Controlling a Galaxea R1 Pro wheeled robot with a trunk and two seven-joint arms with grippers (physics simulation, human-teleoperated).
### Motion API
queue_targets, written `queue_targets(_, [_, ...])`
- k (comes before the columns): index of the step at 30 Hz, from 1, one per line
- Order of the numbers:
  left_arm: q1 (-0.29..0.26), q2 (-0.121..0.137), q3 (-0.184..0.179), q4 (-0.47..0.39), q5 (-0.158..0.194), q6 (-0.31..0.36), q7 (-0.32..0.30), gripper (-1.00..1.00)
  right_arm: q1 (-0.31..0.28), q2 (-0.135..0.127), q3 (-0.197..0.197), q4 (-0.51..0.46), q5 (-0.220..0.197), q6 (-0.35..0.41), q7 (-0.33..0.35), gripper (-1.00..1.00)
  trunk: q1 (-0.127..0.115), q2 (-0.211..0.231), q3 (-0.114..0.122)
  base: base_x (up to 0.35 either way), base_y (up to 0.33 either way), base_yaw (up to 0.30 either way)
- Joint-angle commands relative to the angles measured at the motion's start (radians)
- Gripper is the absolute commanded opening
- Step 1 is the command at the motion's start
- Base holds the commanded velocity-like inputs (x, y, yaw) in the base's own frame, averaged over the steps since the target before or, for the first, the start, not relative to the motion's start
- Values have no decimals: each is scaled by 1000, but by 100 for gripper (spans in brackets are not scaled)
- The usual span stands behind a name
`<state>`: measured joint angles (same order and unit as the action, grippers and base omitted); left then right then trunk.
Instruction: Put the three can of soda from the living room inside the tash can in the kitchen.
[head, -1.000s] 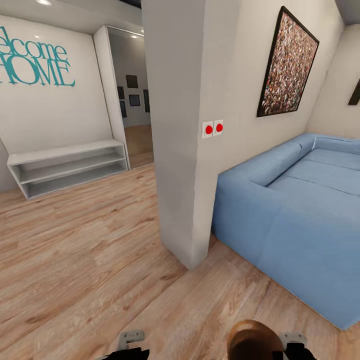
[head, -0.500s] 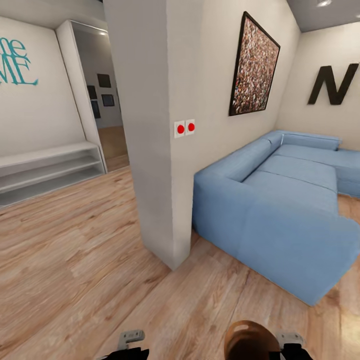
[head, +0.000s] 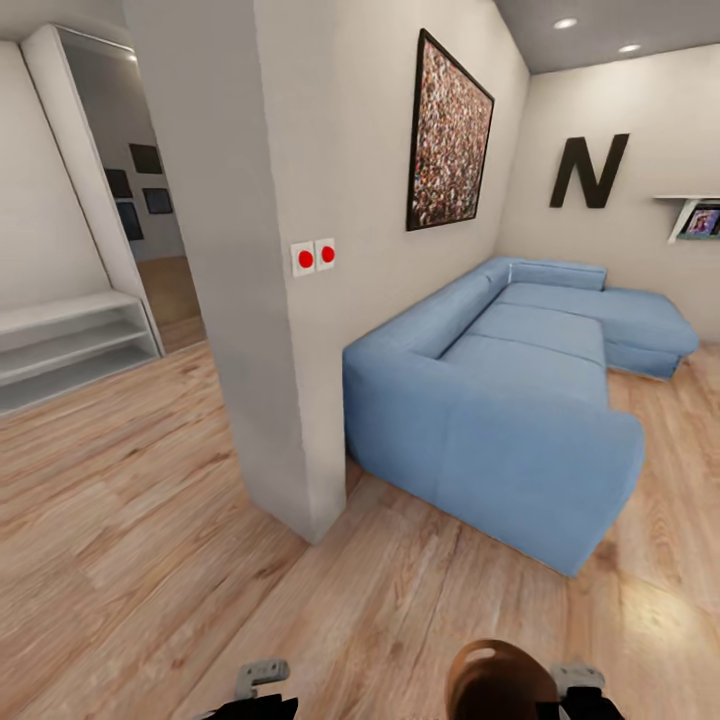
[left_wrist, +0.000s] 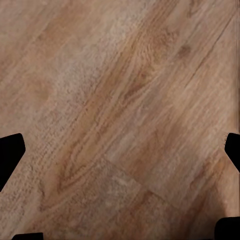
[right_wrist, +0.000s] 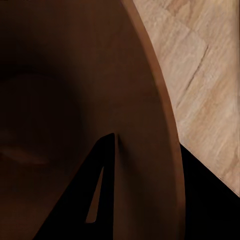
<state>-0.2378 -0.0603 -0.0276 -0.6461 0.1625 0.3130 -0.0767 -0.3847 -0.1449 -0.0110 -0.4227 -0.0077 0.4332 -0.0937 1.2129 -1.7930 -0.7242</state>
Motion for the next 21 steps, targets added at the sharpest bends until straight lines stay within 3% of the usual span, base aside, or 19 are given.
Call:
queue_targets(1, [0,0,0,-2,0,0,0,100,0,0,-1,0,-4,-1,19,-100,0,0,0,0,0,-284])
queue_targets(8, [0,0,0,1,0,0,0,100,0,-2,-5,-1,-3,4,105,-100,0,0,0,0,0,-284])
queue_targets(21, [0,0,-1,3,0,0,0,100,1,-2,-6,1,-3,6,127,-100,0,0,0,0,0,-284])
